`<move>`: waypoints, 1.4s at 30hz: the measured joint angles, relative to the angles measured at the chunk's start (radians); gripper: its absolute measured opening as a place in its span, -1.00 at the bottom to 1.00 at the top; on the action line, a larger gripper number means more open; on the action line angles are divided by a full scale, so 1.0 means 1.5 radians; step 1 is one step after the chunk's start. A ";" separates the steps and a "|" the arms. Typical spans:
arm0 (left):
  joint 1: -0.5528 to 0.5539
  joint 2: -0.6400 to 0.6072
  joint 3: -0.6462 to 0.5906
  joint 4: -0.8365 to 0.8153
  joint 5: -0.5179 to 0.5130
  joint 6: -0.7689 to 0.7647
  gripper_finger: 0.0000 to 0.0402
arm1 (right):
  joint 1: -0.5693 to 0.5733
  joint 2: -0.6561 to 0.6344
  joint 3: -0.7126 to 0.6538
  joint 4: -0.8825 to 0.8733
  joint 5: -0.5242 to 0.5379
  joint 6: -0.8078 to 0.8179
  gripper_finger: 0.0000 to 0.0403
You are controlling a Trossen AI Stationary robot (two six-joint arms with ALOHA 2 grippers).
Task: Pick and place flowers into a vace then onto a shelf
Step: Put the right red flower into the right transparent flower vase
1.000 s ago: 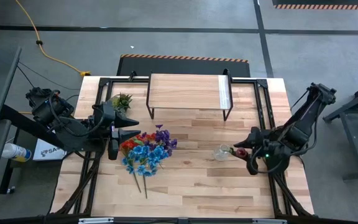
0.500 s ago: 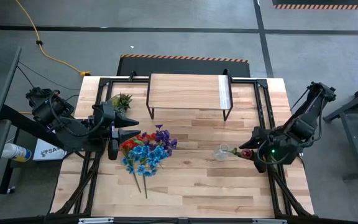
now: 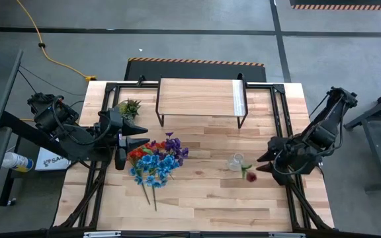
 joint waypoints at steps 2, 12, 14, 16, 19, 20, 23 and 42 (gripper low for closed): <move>0.000 0.000 0.000 0.000 0.000 0.000 -0.05 | 0.000 0.000 0.000 -0.004 -0.003 0.004 -0.14; 0.000 0.000 0.000 0.000 0.000 0.000 -0.05 | 0.000 0.000 0.000 -0.022 0.010 0.015 -0.16; 0.000 0.000 0.000 0.000 0.006 -0.001 -0.05 | 0.000 0.000 0.000 -0.023 0.019 0.015 -0.16; 0.000 0.000 0.000 0.000 0.019 -0.002 -0.05 | 0.000 0.000 0.000 -0.023 0.029 0.015 -0.17; 0.000 0.000 0.000 0.000 0.034 -0.002 -0.05 | 0.000 0.000 0.000 -0.023 0.051 0.015 -0.19; 0.000 0.001 0.000 0.000 0.042 -0.002 -0.05 | 0.000 -0.001 0.000 -0.023 0.057 0.015 -0.19; 0.000 0.004 0.000 0.000 0.054 -0.002 -0.05 | 0.000 -0.008 0.000 -0.019 0.074 0.015 -0.20; -0.102 0.011 -0.042 -0.082 0.068 -0.119 -0.05 | 0.000 -0.074 0.000 0.142 0.157 -0.078 -0.23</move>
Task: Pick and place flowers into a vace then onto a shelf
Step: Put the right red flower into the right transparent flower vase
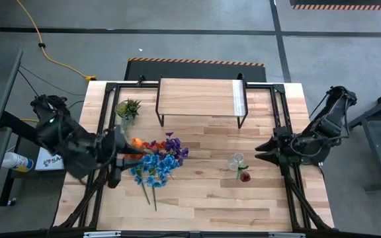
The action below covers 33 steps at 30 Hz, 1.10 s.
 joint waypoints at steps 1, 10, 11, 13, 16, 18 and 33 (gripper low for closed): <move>-0.018 0.000 0.000 -0.005 -0.009 -0.016 -0.05 | 0.000 0.000 0.000 0.003 0.001 0.000 -0.24; -0.164 0.013 0.000 -0.062 -0.051 -0.187 -0.05 | 0.000 0.000 0.000 0.042 0.034 -0.024 -0.19; -0.174 0.018 0.000 -0.071 -0.049 -0.212 -0.05 | 0.000 0.000 0.000 0.052 0.039 -0.034 -0.19; -0.194 0.031 0.000 -0.095 -0.040 -0.268 -0.05 | 0.000 0.000 0.000 0.072 0.048 -0.051 -0.19; -0.224 0.050 0.000 -0.126 -0.023 -0.355 -0.05 | 0.000 0.000 0.000 0.094 0.057 -0.071 -0.21; -0.242 0.068 0.000 -0.141 -0.018 -0.407 -0.05 | 0.000 0.000 0.000 0.105 0.062 -0.081 -0.23; -0.273 0.219 0.000 -0.230 0.072 -0.721 -0.05 | 0.000 0.000 0.000 0.143 0.073 -0.118 -0.25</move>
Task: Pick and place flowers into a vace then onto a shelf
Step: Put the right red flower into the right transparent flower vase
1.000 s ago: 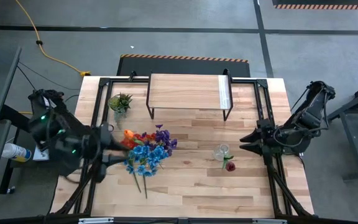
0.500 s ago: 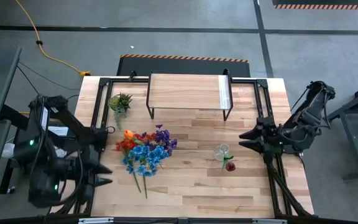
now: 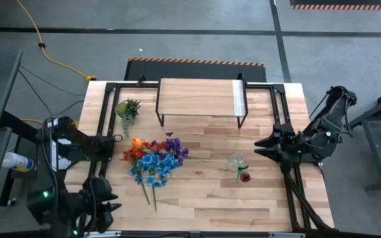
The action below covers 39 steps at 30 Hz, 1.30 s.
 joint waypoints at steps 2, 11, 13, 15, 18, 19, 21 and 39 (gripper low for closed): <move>0.000 0.022 -0.008 0.002 0.020 -0.055 -0.05 | 0.000 0.000 0.000 0.005 0.001 -0.008 -0.25; 0.000 0.067 -0.104 0.019 0.069 -0.310 -0.05 | 0.000 0.000 0.000 0.080 0.023 -0.108 -0.25; 0.004 0.067 -0.134 0.052 0.060 -0.321 -0.05 | 0.000 -0.001 0.000 0.113 0.022 -0.145 -0.25; 0.017 0.068 -0.164 0.076 0.056 -0.327 -0.05 | 0.000 -0.001 0.000 0.149 0.019 -0.183 -0.25; 0.041 0.067 -0.209 0.112 0.051 -0.330 -0.05 | 0.000 -0.001 0.000 0.200 0.016 -0.234 -0.25; 0.050 0.067 -0.224 0.123 0.051 -0.330 -0.05 | 0.000 -0.001 0.000 0.216 0.013 -0.249 -0.25; 0.065 0.066 -0.253 0.149 0.053 -0.329 -0.05 | 0.000 -0.002 0.000 0.244 0.000 -0.278 -0.24; 0.132 0.067 -0.433 0.357 0.081 -0.329 -0.05 | 0.000 -0.022 0.000 0.311 -0.043 -0.337 -0.26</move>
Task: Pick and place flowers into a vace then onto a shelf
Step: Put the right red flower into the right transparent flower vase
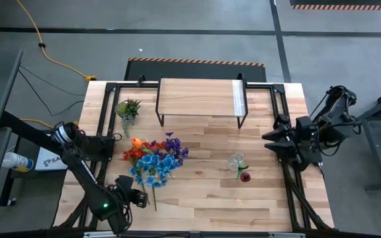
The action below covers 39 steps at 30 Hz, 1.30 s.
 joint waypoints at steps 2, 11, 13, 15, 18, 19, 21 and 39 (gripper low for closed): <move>0.012 0.000 -0.010 0.001 0.000 0.002 -0.05 | 0.000 -0.001 0.000 0.001 0.000 0.000 -0.26; 0.066 0.000 -0.051 0.043 0.009 0.016 -0.05 | 0.000 -0.001 0.000 0.011 0.000 0.000 -0.27; 0.078 0.000 -0.060 0.052 0.040 0.028 -0.05 | 0.000 0.000 0.000 0.013 0.000 0.000 -0.27; 0.089 0.000 -0.068 0.058 0.072 0.033 -0.05 | 0.000 0.000 0.000 0.016 0.000 0.000 -0.28; 0.099 0.000 -0.077 0.063 0.094 0.035 -0.05 | 0.000 0.000 0.000 0.022 0.000 0.000 -0.28; 0.101 0.000 -0.079 0.063 0.093 0.035 -0.05 | 0.000 0.000 0.000 0.022 0.000 0.000 -0.27; 0.102 0.000 -0.085 0.068 0.087 0.035 -0.05 | 0.000 0.000 0.000 0.022 0.000 0.000 -0.27; 0.131 -0.003 -0.148 0.137 0.111 0.043 -0.07 | 0.000 0.000 0.000 0.030 0.000 -0.017 -0.30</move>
